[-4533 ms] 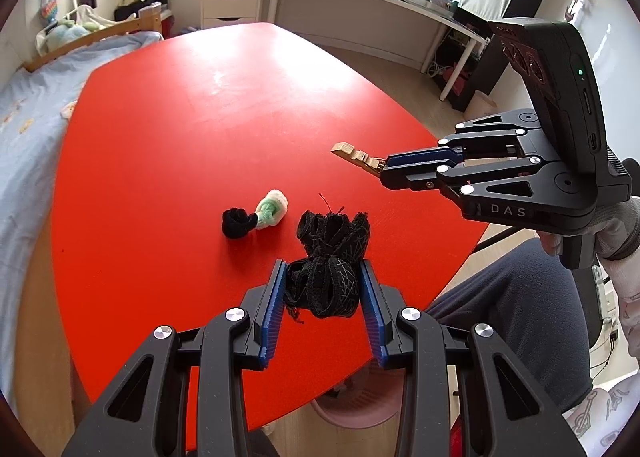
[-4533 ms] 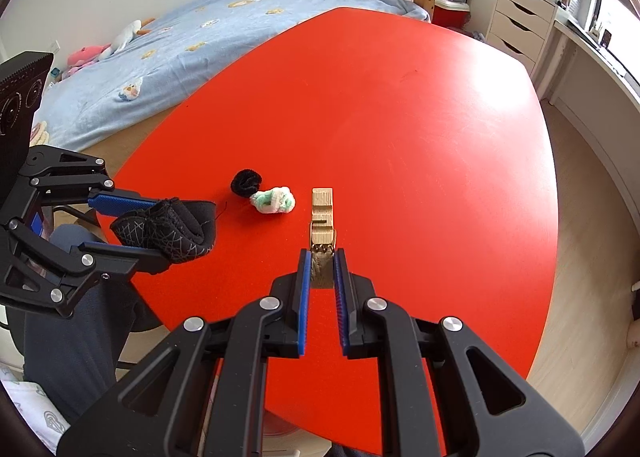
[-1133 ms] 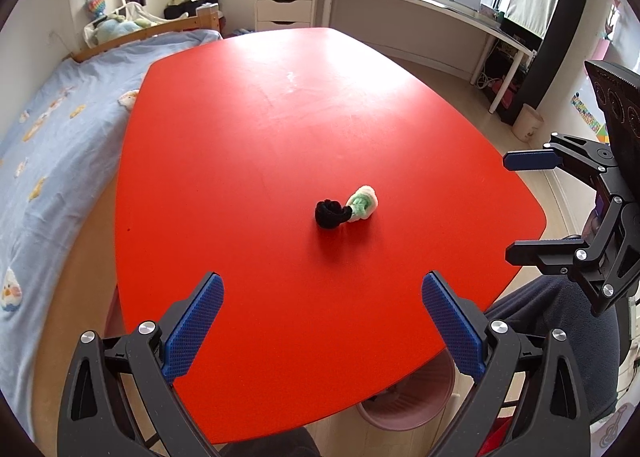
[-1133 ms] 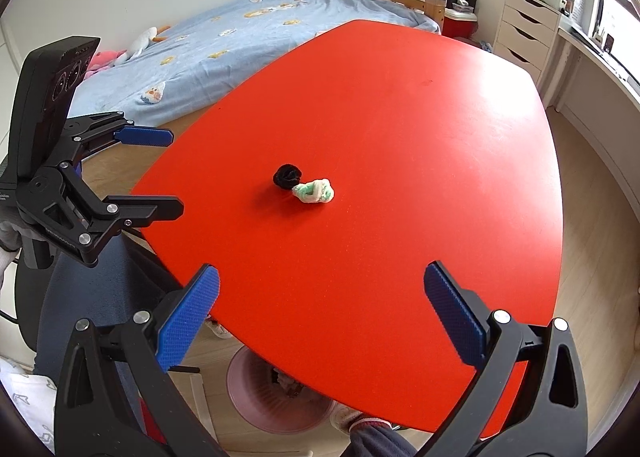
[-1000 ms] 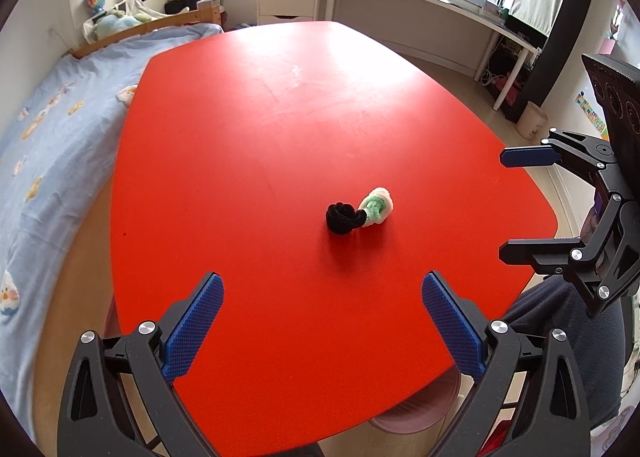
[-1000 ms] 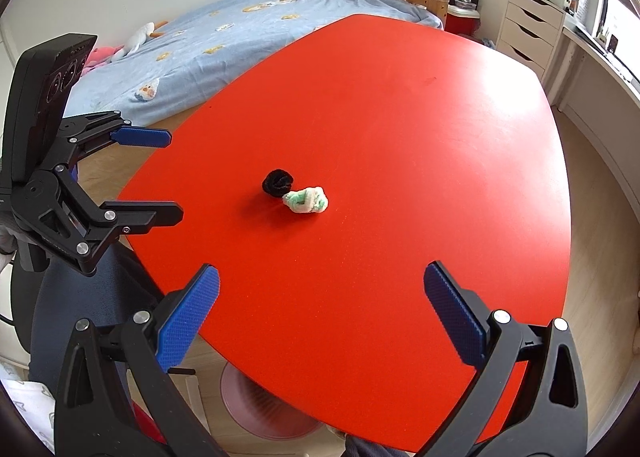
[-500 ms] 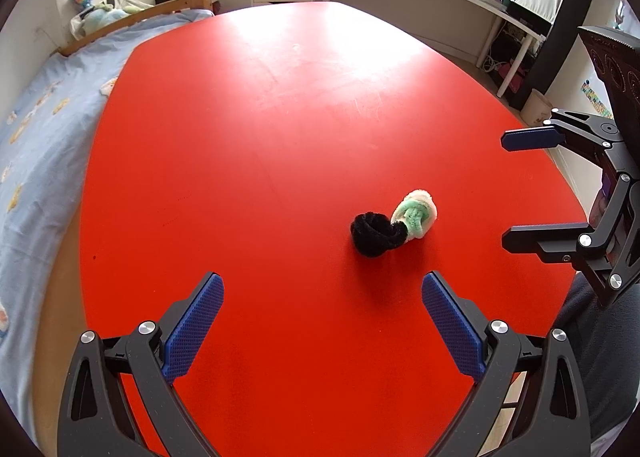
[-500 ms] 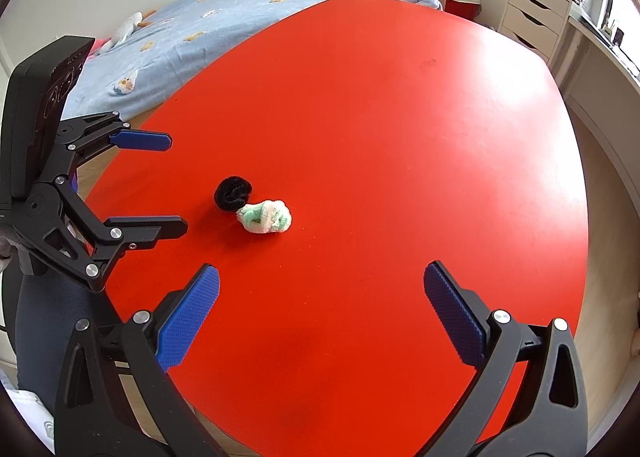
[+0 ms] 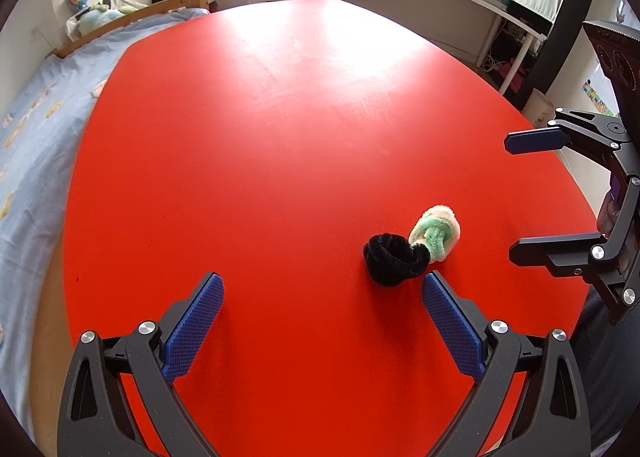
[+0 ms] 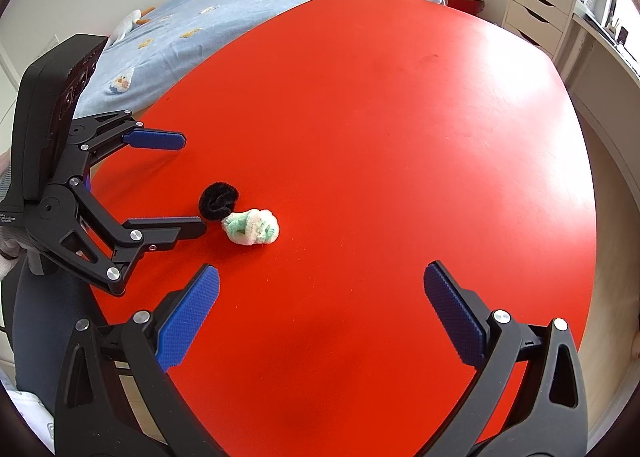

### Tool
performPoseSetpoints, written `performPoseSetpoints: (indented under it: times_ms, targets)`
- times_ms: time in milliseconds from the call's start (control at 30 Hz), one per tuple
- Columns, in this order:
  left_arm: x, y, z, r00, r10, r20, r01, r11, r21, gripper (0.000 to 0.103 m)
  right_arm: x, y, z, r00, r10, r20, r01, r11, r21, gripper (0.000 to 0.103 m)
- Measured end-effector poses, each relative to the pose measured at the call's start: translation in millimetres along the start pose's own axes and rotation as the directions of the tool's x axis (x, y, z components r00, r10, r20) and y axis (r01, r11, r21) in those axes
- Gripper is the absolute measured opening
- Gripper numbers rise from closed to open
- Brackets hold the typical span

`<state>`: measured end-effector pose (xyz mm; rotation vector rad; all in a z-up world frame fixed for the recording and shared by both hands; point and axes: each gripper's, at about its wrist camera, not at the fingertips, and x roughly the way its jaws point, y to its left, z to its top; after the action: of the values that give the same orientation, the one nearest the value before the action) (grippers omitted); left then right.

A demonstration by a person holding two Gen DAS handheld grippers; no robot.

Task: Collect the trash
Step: 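Move both tools back over the table toward the pompom and sock ball, then grasp the black pompom with the left tool while the right tool grasps the sock ball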

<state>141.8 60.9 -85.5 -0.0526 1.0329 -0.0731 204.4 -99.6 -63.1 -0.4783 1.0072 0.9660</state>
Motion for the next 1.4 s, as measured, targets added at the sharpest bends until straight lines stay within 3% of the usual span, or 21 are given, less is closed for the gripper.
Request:
performPoseSetpoints:
  times_ms: [400, 867, 1167, 1333, 1400]
  targets:
    - [5, 3, 7, 1.0, 0.006, 0.016, -0.006, 1.0, -0.019, 0.095, 1, -1, -1, 1.0, 0.003, -0.001, -0.003, 1.0, 0.002, 0.1]
    - [10, 5, 20, 1.0, 0.006, 0.021, -0.005, 1.0, -0.021, 0.075, 10, 1, 2, 1.0, 0.024, -0.004, -0.024, 1.0, -0.002, 0.1]
    - [9, 8, 23, 1.0, 0.012, 0.023, -0.011, 1.0, -0.019, 0.046, 19, 9, 10, 0.999, 0.05, -0.003, -0.05, 0.998, -0.029, 0.1]
    - [8, 11, 24, 0.999, 0.022, 0.025, -0.021, 0.999, -0.03, 0.023, 26, 17, 14, 0.998, 0.057, -0.001, -0.057, 0.997, -0.057, 0.1]
    - [8, 13, 24, 1.0, 0.019, 0.024, -0.018, 0.999, -0.033, 0.022, 28, 20, 15, 0.998, 0.058, -0.001, -0.058, 0.996, -0.063, 0.098]
